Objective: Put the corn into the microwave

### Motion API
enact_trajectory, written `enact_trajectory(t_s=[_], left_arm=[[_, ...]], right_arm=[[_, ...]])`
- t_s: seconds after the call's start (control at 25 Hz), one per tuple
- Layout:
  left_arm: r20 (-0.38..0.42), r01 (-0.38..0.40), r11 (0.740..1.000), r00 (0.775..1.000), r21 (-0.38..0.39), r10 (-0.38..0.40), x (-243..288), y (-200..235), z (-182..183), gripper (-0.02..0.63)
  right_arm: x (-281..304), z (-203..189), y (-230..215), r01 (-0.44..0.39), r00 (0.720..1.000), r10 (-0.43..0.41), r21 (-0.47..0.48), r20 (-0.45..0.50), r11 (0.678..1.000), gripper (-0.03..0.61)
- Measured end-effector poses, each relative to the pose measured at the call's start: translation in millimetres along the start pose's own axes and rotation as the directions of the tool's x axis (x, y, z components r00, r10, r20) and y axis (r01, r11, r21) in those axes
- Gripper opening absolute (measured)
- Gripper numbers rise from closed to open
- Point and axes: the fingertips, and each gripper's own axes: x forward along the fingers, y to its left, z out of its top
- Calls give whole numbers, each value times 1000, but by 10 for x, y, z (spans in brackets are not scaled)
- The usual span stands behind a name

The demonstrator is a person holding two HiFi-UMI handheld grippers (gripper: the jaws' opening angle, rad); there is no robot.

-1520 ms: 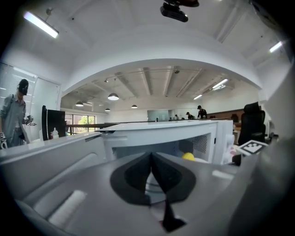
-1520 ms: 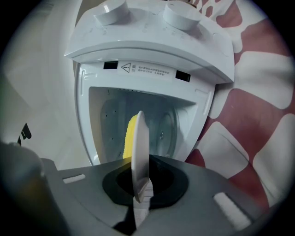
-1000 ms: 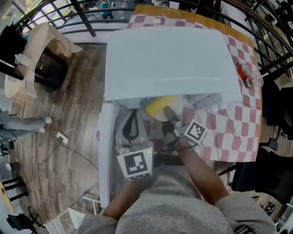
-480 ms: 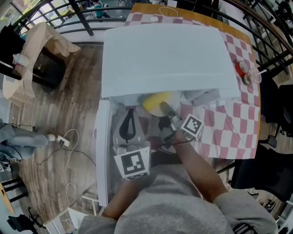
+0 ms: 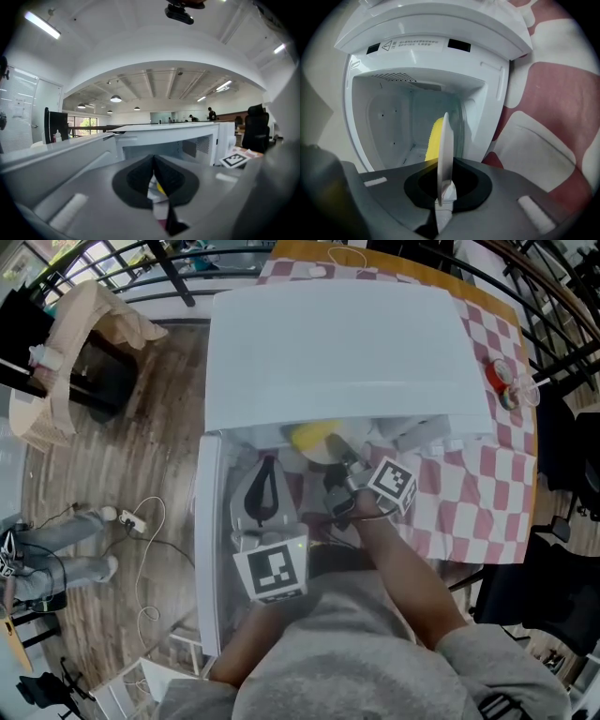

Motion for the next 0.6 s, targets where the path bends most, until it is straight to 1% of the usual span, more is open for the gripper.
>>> enact_trajectory(t_s=[0.16, 0.2, 0.32, 0.48, 0.6], left_arm=[[-15, 2, 1000, 1000, -11, -2, -8, -28, 24, 11], [-17, 2, 1000, 1000, -10, -2, -10, -23, 30, 11], [-13, 0, 1000, 1000, -1, 0, -3, 1, 44, 11], [-4, -3, 1000, 1000, 8, 3, 4, 10, 50, 11], [0, 2, 1000, 1000, 11, -2, 10, 1, 66, 11]], right_arm=[[-13, 11, 1, 0, 1000, 0, -13, -24, 1000, 19], [-19, 0, 15, -9, 999, 8, -17, -33, 1000, 38], [-34, -26, 87, -47, 997, 44, -39, -59, 998, 158], [-27, -80, 163, -75, 993, 63, -109, -102, 991, 237], [-73, -117, 193, -100, 987, 80, -144, -140, 985, 282]])
